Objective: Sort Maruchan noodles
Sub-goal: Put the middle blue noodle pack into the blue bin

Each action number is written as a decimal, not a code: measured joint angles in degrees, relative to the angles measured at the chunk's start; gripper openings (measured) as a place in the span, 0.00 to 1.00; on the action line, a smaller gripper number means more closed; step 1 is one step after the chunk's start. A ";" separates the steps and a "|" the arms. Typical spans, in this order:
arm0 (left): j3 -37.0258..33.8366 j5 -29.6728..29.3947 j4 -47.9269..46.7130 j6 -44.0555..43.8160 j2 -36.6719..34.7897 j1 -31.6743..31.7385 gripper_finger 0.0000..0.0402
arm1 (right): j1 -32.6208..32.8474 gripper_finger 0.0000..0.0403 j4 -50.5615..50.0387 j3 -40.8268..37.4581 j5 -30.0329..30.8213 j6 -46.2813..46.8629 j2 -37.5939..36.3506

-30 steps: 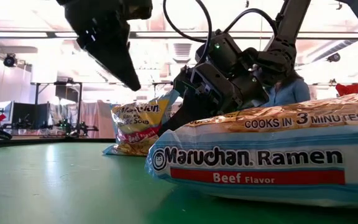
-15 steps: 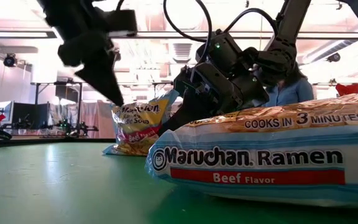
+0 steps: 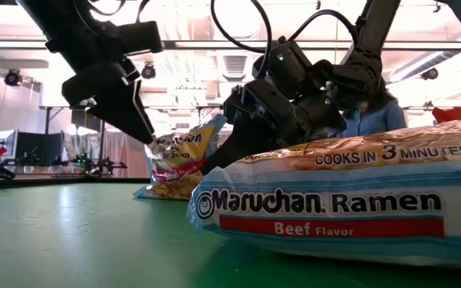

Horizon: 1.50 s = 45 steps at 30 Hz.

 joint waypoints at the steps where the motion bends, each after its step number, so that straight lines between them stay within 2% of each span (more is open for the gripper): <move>1: 0.00 -0.01 0.18 1.67 0.00 0.00 0.54 | 0.00 0.38 0.00 0.00 0.01 -0.01 0.00; 5: -0.11 0.22 1.54 6.63 0.00 0.24 0.58 | -0.10 0.38 -0.24 0.23 0.00 0.01 0.00; 14: -0.11 0.13 7.00 10.69 0.13 0.28 0.68 | -0.24 0.38 -1.22 1.42 -0.05 -1.10 0.02; 19: -0.11 1.26 10.90 17.47 1.18 0.28 0.70 | -0.24 0.38 -0.95 1.31 -0.04 -1.53 0.04; 24: -2.13 6.56 19.81 23.95 2.94 0.37 0.70 | -0.24 0.38 -0.85 1.33 -0.02 -2.81 0.07; 28: -3.87 5.50 27.11 28.78 4.61 0.63 0.70 | -0.20 0.38 -0.81 1.33 -0.01 -3.27 0.07; 33: -3.87 -2.97 27.62 29.91 4.78 1.26 0.70 | -0.01 0.38 -1.04 1.33 -0.01 -4.03 0.07; 34: -3.87 -2.91 27.26 29.89 4.74 1.51 0.70 | 0.04 0.38 -1.14 1.33 -0.02 -4.06 0.07; 38: -4.32 4.30 26.84 28.54 4.64 2.59 0.70 | 0.09 0.38 -1.65 1.42 -0.23 -4.45 0.07; 45: -5.57 5.63 26.64 27.99 4.48 3.65 0.70 | 0.09 0.38 -1.79 1.55 -0.43 -5.41 0.07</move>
